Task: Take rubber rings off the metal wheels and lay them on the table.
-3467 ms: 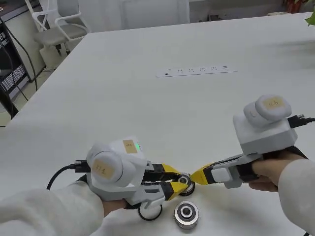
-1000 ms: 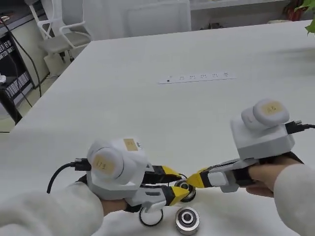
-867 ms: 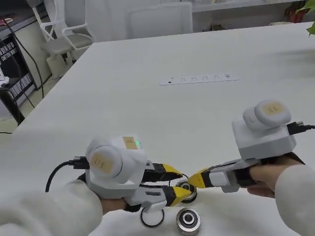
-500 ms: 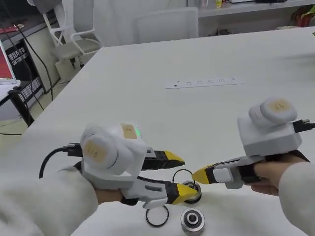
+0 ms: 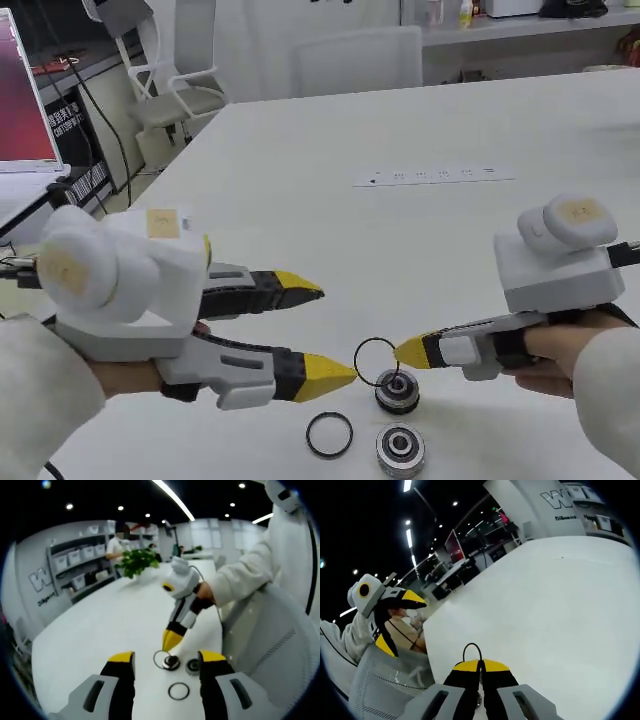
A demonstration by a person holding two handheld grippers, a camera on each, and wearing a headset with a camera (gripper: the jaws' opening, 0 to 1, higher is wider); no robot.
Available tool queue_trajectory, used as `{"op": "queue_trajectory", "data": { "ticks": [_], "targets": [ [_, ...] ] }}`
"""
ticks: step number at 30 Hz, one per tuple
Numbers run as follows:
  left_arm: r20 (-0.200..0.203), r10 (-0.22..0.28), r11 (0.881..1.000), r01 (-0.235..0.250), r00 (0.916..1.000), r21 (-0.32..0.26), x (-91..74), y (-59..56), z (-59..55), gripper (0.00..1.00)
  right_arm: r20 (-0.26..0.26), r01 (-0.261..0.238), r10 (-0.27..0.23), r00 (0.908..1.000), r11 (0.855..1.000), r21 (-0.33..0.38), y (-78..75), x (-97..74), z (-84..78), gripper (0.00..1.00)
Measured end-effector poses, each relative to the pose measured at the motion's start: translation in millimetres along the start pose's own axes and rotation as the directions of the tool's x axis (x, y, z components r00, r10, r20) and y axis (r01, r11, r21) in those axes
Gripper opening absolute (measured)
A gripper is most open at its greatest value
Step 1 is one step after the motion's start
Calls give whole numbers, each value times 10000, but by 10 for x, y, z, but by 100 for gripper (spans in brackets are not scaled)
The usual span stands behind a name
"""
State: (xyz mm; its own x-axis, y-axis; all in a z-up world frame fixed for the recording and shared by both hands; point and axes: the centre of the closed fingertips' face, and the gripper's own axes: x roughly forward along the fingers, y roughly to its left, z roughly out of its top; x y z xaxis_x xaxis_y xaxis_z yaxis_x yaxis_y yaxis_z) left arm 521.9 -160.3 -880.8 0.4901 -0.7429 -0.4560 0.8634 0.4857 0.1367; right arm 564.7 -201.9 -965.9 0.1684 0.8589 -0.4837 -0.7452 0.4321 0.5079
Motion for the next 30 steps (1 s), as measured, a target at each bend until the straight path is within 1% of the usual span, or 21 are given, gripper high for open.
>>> {"op": "queue_trajectory", "data": {
  "ticks": [2,3,6,8,11,15,17,19,24,28,30],
  "targets": [
    [11,272,9996,-272,9996,-36,-104,22,-9,57,35,-163,163,9999,9999,-1,44,7,10,0],
    [5,369,9993,-369,9993,13,-141,26,-19,61,49,-203,203,9998,9998,-16,60,8,14,0],
    [-118,581,9983,-581,9982,-6,-270,18,-91,66,99,-331,332,9994,9994,-75,119,16,33,0],
    [-131,822,9966,-823,9965,-45,-355,26,-145,66,112,-433,434,9990,9990,-92,157,24,39,0],
    [-158,1228,9916,-1233,9923,-403,-464,48,-243,67,111,-536,538,9985,9984,-203,215,41,43,0],
    [-234,1572,9852,-1584,9873,-649,-574,25,-357,68,65,-741,743,9972,9968,-305,293,74,44,0],
    [-257,1692,9821,-1707,9852,-792,-604,19,-393,69,38,-802,803,9968,9963,-324,319,91,43,0],
    [-257,1769,9787,-1786,9839,-1012,-633,-18,-454,69,-4,-854,854,9963,9957,-351,341,107,36,0],
    [-359,1775,9747,-1807,9835,-1314,-614,-98,-568,70,-235,-1008,999,9947,9940,-420,388,168,-10,0],
    [-234,1783,9705,-1797,9837,-1610,-574,-140,-601,71,-433,-1062,1043,9936,9933,-448,411,210,-51,0],
    [-143,1745,9700,-1744,9846,-1695,-556,-154,-590,71,-478,-1094,1072,9931,9930,-443,415,228,-67,0]
  ]
}}
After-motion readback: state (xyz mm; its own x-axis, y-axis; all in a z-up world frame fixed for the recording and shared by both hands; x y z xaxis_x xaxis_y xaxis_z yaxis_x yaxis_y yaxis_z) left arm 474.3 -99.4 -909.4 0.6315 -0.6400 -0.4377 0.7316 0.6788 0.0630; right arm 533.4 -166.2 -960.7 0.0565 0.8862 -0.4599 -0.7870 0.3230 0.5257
